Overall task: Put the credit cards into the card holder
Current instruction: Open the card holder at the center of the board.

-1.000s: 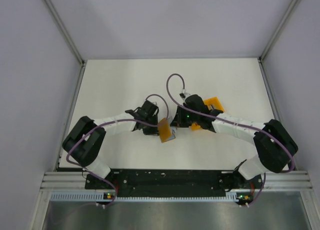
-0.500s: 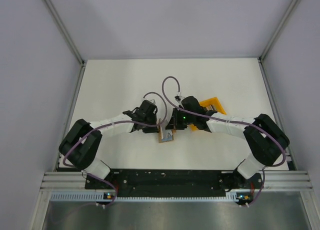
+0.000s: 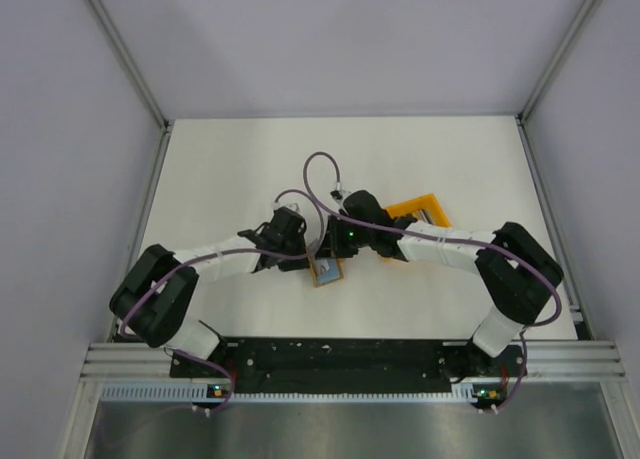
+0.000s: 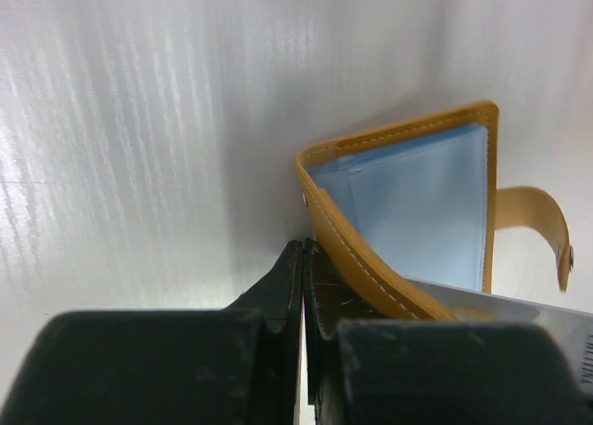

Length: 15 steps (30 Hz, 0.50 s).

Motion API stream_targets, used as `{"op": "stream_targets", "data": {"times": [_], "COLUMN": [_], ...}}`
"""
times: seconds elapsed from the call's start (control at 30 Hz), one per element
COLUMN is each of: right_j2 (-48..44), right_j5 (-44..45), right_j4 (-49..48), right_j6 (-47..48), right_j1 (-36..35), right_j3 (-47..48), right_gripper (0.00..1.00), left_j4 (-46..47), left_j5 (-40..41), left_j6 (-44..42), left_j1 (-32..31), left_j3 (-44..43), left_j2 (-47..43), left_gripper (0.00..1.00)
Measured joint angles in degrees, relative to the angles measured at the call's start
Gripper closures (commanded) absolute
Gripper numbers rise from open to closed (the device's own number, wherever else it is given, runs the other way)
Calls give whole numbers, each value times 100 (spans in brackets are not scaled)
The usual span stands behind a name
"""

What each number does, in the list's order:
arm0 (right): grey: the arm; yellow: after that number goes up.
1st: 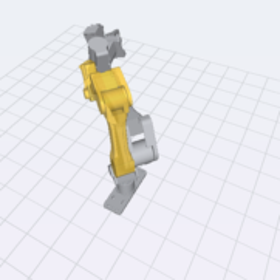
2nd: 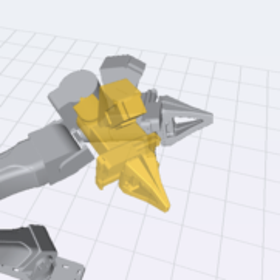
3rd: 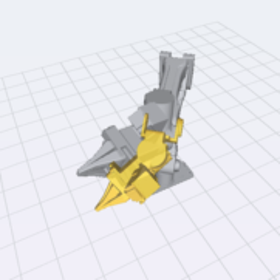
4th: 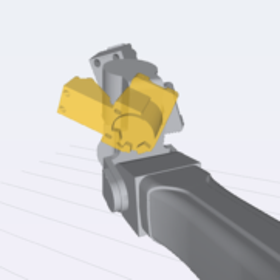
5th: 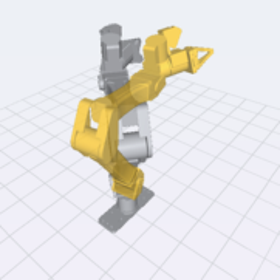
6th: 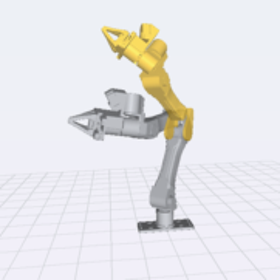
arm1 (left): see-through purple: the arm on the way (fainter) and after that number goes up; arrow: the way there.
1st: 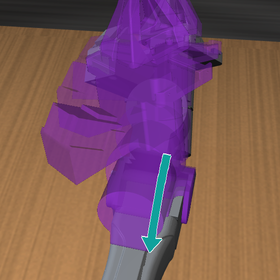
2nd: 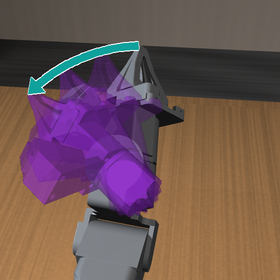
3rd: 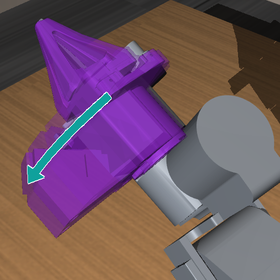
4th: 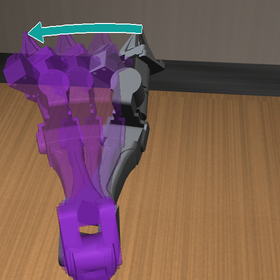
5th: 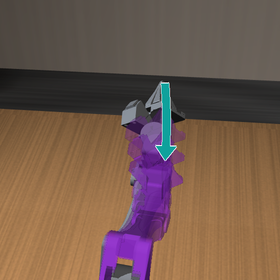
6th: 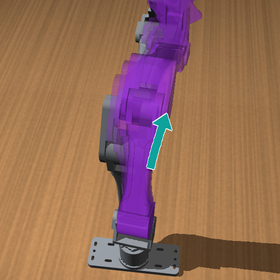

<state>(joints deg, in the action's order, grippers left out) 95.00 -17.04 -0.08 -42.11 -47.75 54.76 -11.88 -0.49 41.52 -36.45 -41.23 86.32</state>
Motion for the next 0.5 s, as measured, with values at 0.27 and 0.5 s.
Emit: {"op": "stream_targets", "data": {"times": [0.27,0.5], "right_j2": [387,752], "right_j5": [26,48], "right_j4": [39,138], "right_j6": [-7,-2], "right_j1": [-72,-264], "right_j3": [361,522], "right_gripper": [100,100], "left_j4": [92,170], "left_j5": [76,98], "left_j6": [57,151], "left_j1": [203,358], "left_j3": [227,391], "left_j2": [-212,-350], "left_gripper": [100,100]}}
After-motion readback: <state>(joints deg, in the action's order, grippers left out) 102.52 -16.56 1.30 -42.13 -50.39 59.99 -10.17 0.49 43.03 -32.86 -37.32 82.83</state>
